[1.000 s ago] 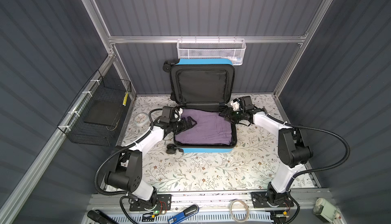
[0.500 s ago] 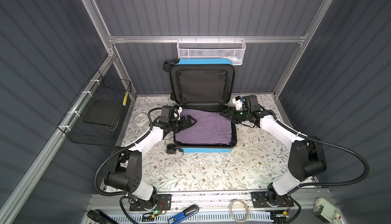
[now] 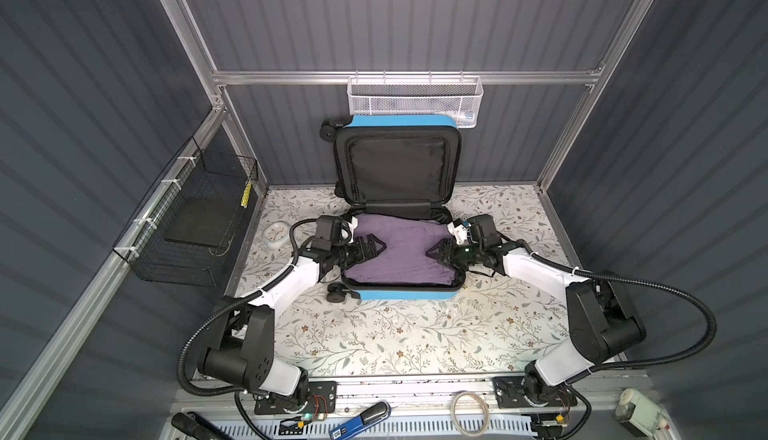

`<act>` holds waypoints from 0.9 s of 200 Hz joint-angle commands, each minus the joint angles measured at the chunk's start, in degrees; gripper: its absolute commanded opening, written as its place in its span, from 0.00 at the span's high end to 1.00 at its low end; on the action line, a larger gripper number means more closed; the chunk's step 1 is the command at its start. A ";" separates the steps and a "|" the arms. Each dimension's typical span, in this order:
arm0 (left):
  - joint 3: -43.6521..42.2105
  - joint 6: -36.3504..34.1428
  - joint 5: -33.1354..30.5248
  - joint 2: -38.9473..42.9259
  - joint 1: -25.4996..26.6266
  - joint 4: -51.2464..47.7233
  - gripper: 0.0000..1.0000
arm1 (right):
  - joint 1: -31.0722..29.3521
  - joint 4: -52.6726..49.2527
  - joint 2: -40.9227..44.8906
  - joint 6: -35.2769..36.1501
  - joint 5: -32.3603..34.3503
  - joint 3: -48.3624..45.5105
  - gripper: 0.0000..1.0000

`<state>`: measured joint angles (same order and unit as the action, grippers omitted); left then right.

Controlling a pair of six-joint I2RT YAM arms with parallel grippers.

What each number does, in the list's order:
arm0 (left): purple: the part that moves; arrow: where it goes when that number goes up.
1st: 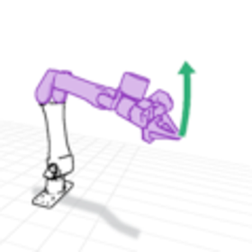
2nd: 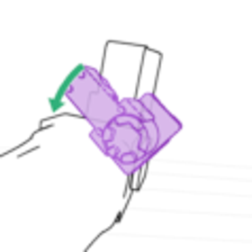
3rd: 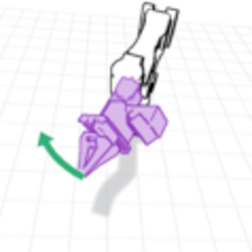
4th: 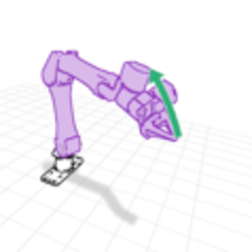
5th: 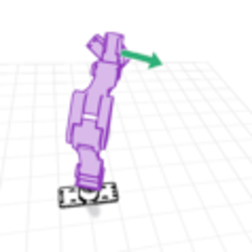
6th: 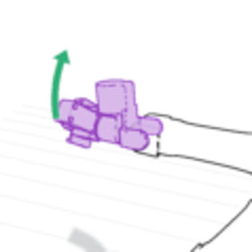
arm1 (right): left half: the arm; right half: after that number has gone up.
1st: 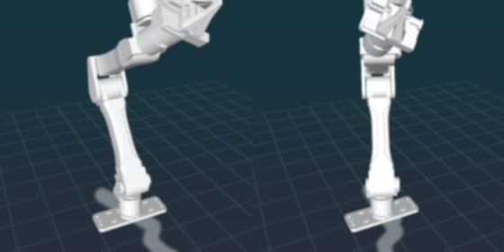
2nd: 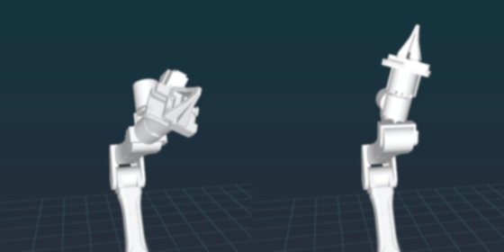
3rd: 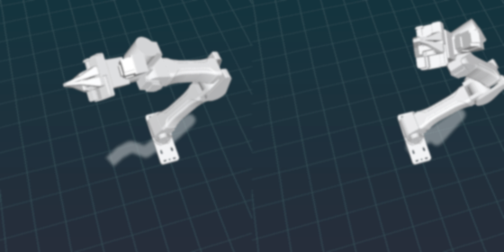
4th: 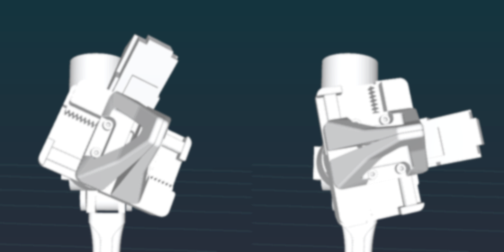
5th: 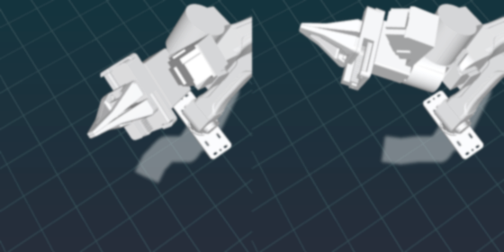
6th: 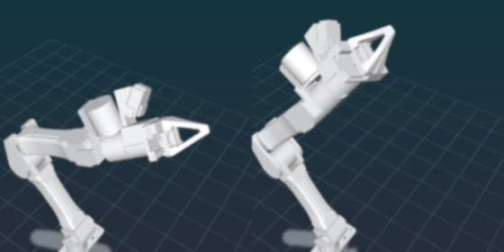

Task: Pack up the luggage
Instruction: 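Press the purple trousers flat inside the suitcase with both grippers, then raise the left gripper to the suitcase lid edge while the right withdraws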

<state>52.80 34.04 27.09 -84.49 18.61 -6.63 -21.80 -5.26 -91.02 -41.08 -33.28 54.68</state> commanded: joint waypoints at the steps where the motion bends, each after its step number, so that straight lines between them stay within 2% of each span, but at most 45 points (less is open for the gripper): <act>1: 2.72 -1.11 -0.92 1.58 -0.24 -3.85 0.00 | -0.08 -1.64 1.91 1.10 -1.59 3.81 0.39; 26: 10.87 -3.75 -1.23 2.73 -0.25 -8.71 0.00 | 0.05 -5.61 5.29 2.96 -2.09 8.75 0.37; 43: 17.44 -6.01 -3.59 2.71 -0.33 -11.47 0.00 | 0.56 -8.86 7.13 4.41 -0.93 13.34 0.33; 81: 35.14 -13.78 -12.30 -1.23 -1.43 -15.95 0.00 | 4.08 -14.08 9.08 6.36 2.87 22.08 0.17; 113: 44.00 -19.39 -18.51 -2.55 -2.87 -10.79 0.00 | 8.66 -13.83 10.84 4.74 2.61 23.24 0.04; 133: 50.02 -19.73 -15.27 -5.39 -6.29 -8.51 0.00 | 10.80 -13.83 11.80 4.19 2.43 22.89 0.01; 150: 60.92 -18.51 -9.79 -11.76 -10.22 -13.69 0.00 | 12.65 -13.52 12.46 3.61 2.43 22.04 0.01; 180: 73.84 -19.64 -2.60 -21.15 -11.48 -17.49 0.00 | 15.26 -13.10 12.97 2.67 1.66 20.62 0.01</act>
<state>119.48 16.49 17.23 -99.70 7.66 -19.14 -8.12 -17.93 -79.46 -37.50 -31.07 76.62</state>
